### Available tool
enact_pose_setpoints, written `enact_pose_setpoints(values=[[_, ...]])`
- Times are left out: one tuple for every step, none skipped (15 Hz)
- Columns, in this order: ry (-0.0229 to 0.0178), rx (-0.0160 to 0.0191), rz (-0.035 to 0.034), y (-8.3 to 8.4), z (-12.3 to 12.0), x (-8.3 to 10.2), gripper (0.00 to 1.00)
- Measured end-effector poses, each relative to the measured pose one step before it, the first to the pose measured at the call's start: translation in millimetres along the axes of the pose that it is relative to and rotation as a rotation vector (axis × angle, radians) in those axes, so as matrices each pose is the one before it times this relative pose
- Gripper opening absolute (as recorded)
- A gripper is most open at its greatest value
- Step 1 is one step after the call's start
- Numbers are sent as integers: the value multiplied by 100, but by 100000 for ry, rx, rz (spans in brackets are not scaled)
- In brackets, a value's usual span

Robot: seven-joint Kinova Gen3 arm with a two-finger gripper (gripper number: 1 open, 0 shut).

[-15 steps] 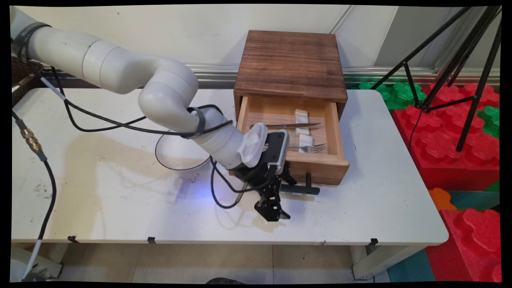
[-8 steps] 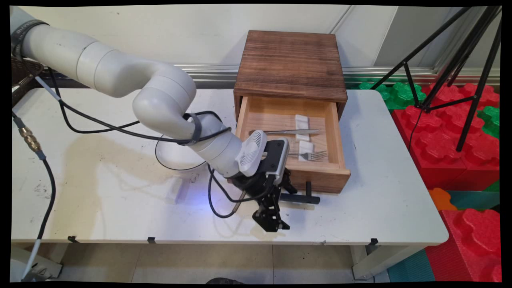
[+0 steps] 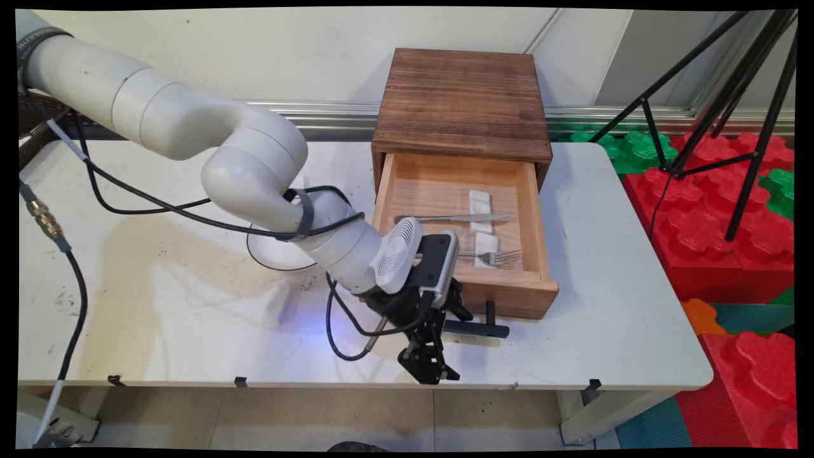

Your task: Open the drawer

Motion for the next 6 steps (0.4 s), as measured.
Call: enact_pose_setpoints(values=[[33,-187,-7,179,-27,5,100],[48,-142,-3,104,-5,16,100],[29,-239,94,141,4,33,100],[29,-121,39,96,-9,14,100],[52,-137,-17,141,-23,3,100],[17,-188,110,143,-14,16,100]])
